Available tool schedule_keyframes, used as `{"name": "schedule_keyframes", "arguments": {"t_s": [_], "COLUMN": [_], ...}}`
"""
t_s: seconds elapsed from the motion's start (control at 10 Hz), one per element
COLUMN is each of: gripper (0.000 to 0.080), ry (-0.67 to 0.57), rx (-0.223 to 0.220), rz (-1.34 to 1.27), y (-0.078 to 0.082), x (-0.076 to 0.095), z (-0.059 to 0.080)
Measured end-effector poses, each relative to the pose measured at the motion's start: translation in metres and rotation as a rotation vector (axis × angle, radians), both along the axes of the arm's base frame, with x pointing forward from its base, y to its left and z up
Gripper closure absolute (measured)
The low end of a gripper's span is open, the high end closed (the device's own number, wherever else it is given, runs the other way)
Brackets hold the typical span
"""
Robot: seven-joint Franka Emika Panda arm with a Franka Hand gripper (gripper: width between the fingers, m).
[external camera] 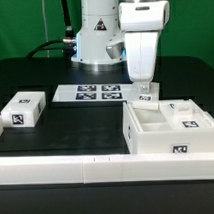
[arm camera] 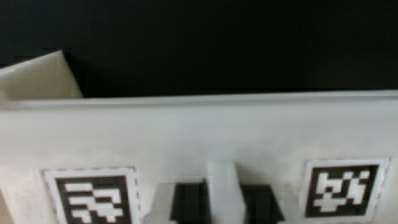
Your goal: Assemble cabinet
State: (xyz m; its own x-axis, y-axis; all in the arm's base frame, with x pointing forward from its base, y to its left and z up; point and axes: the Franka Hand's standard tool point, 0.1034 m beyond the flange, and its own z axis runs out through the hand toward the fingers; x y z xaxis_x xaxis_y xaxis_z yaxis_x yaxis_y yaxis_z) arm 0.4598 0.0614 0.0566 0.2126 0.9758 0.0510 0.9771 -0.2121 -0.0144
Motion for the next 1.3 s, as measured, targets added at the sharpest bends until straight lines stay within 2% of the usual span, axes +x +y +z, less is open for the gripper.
{"name": "schedule_keyframes", "arguments": {"t_s": [0.8,1.2,1.3], "gripper": [0.0729,0.0729,0.0729], "ry": [-0.01,-0.012,-0.021], "rx": [0.001,0.002,0.004], "rz": [0.148,0.142,0.203], "y": [-0.003,-0.004,-0.009], "x": [0.007,0.008,0.013], "z": [-0.001,-0.001,-0.002]}}
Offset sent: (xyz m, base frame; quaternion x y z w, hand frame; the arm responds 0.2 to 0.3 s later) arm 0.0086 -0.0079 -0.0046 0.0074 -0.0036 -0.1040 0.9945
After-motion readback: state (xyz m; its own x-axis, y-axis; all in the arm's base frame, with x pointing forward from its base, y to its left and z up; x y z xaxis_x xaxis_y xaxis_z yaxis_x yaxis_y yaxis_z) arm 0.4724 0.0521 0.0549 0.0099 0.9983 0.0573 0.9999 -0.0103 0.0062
